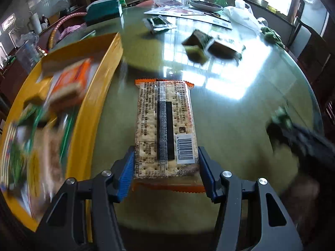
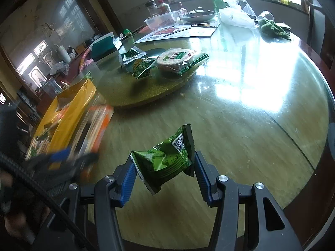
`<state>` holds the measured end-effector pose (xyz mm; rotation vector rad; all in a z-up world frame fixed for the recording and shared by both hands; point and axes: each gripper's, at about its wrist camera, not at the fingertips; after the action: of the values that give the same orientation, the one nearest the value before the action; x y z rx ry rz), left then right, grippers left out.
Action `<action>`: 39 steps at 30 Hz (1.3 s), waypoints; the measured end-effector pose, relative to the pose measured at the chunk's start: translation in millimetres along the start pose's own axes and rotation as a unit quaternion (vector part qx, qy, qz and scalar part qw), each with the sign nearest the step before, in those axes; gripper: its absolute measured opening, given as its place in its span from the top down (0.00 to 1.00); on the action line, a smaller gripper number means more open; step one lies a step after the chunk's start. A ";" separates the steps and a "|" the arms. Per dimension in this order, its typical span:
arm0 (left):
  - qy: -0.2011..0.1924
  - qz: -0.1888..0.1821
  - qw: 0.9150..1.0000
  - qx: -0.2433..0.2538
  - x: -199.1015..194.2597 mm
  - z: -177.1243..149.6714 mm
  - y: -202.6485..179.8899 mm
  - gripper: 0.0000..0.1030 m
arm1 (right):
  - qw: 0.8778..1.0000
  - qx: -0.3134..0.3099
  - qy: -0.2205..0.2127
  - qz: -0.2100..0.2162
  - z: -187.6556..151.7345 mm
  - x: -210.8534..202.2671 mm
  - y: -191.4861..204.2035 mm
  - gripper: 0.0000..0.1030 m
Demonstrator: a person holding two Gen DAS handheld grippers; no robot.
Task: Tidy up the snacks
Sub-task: 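Grasp the long brown cracker pack with the left tool while the right tool holds the bag, then carry the cracker pack and dark green bag over the tray and open both tools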
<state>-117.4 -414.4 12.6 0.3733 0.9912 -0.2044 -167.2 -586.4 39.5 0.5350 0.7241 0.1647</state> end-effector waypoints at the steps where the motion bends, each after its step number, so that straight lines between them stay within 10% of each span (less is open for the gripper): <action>1: 0.000 -0.003 1.000 0.002 -3.6 -6.2 0.6 0.43 | 1.000 -0.003 0.002 -0.001 -1.6 0.0 2.2 0.49; 13: 0.000 -0.026 1.000 -0.015 7.8 11.3 -1.5 0.27 | 0.999 -0.017 0.016 -0.023 -9.0 2.5 16.4 0.49; 17: -0.016 -0.012 1.000 -0.005 6.6 9.5 -5.5 0.44 | 0.999 -0.022 0.020 -0.034 -11.6 3.9 21.1 0.49; 25: -0.029 -0.069 0.997 -0.023 -8.1 -2.0 1.6 0.44 | 0.999 -0.021 0.020 -0.023 -12.8 7.3 28.9 0.55; 39: -0.104 -0.126 0.974 -0.158 -79.4 -1.2 115.6 0.44 | 0.994 -0.072 -0.020 0.074 17.0 6.7 103.3 0.56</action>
<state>-122.3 -307.9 103.7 -0.0668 0.8442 -0.3033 -147.0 -503.0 99.7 0.4524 0.6291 0.3414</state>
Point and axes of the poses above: each gripper's, at about its wrist camera, not at the fingertips, and x roughly the way its jaws point, y to its left, z to its top, and after that the axes turned 13 degrees about z, right-handed
